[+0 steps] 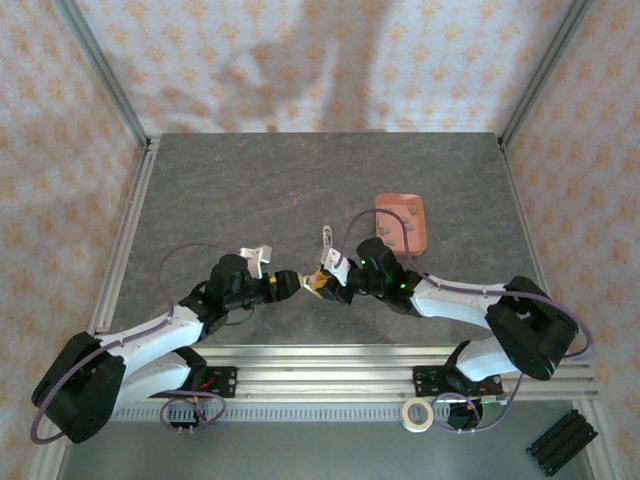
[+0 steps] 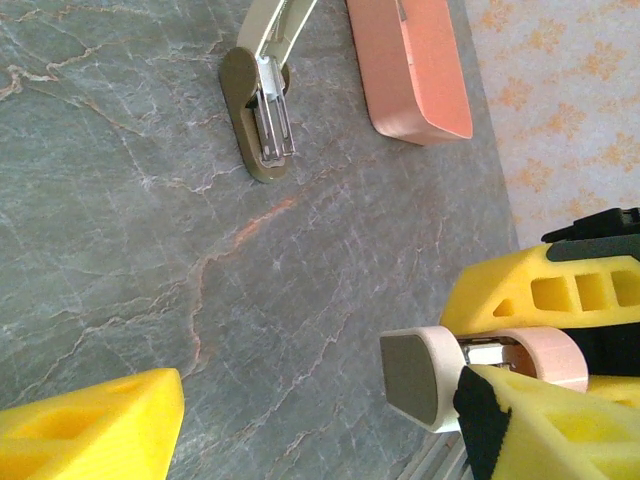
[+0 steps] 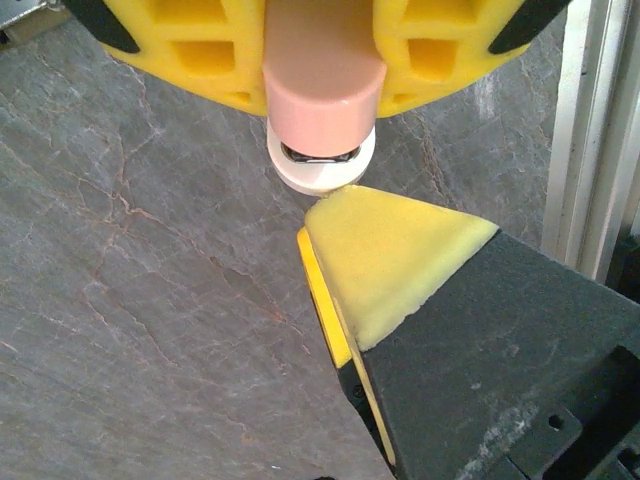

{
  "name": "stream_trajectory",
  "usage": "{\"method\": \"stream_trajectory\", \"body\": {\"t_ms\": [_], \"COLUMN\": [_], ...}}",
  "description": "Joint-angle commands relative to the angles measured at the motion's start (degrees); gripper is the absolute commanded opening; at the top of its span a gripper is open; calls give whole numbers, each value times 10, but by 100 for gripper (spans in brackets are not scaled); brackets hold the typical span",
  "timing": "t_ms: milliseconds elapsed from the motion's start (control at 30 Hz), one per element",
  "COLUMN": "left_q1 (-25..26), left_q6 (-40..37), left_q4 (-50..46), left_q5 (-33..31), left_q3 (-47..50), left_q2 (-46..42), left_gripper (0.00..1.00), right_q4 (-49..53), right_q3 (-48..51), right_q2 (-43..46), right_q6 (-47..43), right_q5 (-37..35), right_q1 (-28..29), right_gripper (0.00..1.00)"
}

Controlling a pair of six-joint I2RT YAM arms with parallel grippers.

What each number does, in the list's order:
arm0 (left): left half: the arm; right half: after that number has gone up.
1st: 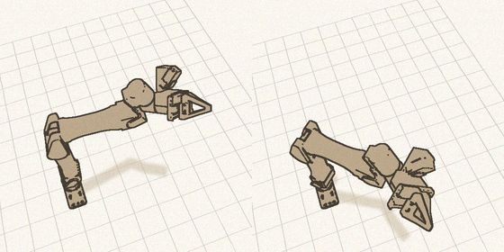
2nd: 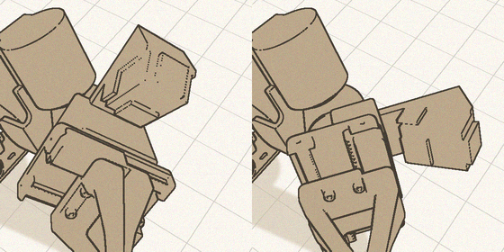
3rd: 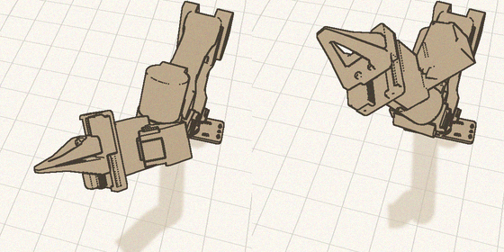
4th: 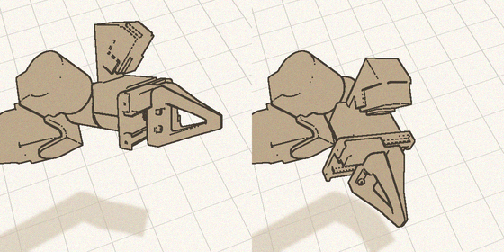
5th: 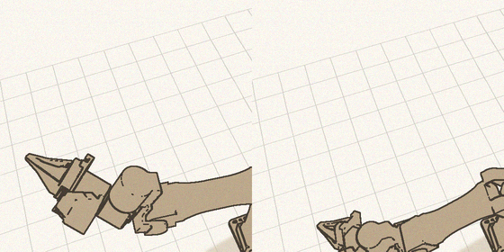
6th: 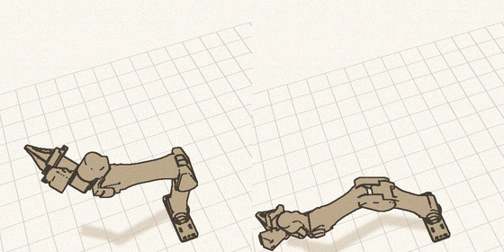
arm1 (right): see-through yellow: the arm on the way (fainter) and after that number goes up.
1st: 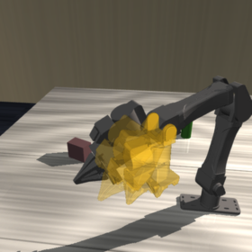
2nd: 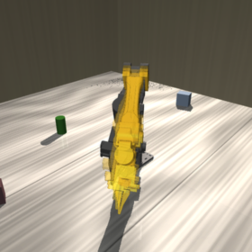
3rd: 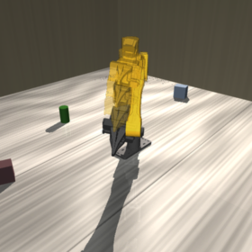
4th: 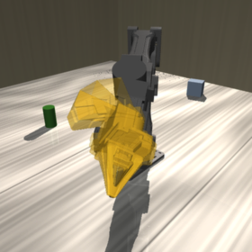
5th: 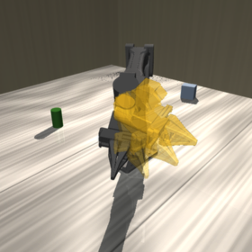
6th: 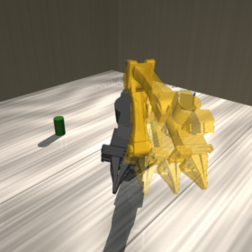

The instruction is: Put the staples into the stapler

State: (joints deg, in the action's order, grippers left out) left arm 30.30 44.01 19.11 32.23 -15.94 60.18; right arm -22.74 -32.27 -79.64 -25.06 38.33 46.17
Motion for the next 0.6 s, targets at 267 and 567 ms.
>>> {"method": "stream_trajectory", "body": {"t_ms": [267, 567], "left_q1": [16, 17], "left_q6": [-12, -7], "left_q4": [42, 55], "left_q5": [5, 1], "left_q3": [-15, -7], "left_q2": [11, 7], "left_gripper": [77, 77], "right_q4": [-38, -31], "right_q3": [-8, -8], "right_q2": [26, 33], "right_q6": [11, 11], "right_q5": [6, 3], "right_q1": [2, 2], "right_gripper": [18, 18]}}
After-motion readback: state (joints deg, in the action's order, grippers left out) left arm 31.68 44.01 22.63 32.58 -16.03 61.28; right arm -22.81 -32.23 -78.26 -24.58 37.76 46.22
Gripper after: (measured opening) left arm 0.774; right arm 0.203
